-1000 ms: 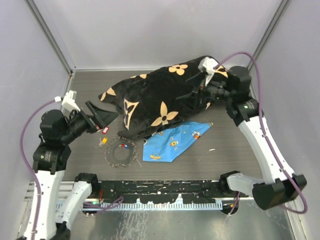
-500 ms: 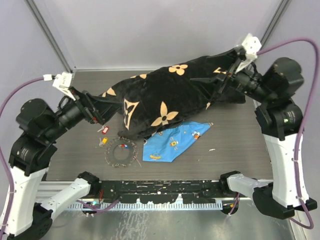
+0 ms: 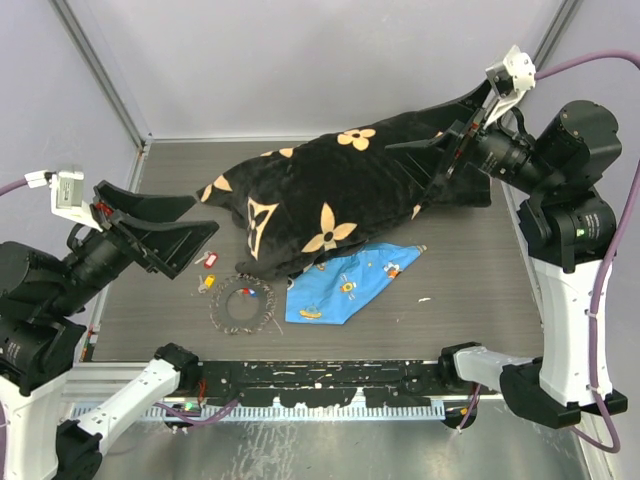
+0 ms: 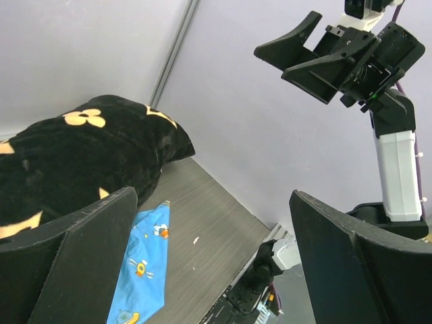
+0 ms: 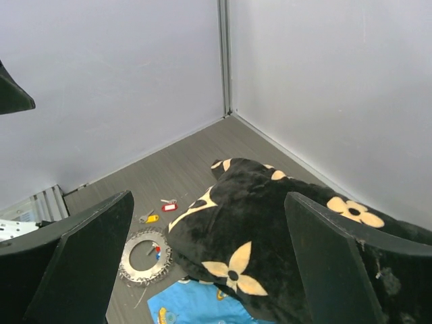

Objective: Remove the keys from the keyring
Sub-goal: Reset both arms

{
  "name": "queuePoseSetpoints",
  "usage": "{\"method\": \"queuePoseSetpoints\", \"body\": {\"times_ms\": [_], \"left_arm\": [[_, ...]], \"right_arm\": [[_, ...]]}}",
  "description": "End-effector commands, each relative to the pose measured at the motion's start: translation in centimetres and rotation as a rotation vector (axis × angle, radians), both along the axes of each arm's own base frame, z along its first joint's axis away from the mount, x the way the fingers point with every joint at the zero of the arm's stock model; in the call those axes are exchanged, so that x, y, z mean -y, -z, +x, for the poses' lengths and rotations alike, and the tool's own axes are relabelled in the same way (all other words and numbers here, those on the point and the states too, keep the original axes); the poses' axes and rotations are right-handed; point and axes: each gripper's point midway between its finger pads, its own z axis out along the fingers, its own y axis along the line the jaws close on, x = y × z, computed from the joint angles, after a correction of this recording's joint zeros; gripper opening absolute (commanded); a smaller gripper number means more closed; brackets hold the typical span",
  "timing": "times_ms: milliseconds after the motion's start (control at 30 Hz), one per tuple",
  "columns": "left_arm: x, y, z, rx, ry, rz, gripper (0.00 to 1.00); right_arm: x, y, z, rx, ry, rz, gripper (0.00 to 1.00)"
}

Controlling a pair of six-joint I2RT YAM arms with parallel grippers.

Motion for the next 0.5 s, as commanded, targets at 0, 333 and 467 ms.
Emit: {"method": "queuePoseSetpoints", "body": {"times_ms": [0,333,467], "left_arm": [[0.4,-0.4,0.1,0.038,0.02,0.009,0.98],[0.1,1.0,0.0,0.029,0.006,0.043,0.98],[0.0,1.4,0.0,0.03,0.001,0.056,0.98]], "right_arm": [[0.2,-2.0,-1.5,0.014,-0.011,0.047,1.0],[0.8,-2.0,-0.9,-0.004,0.013,0.06,1.0],[1.1,-1.6,-0.4,-0.01,0.029,0.059,1.0]]}}
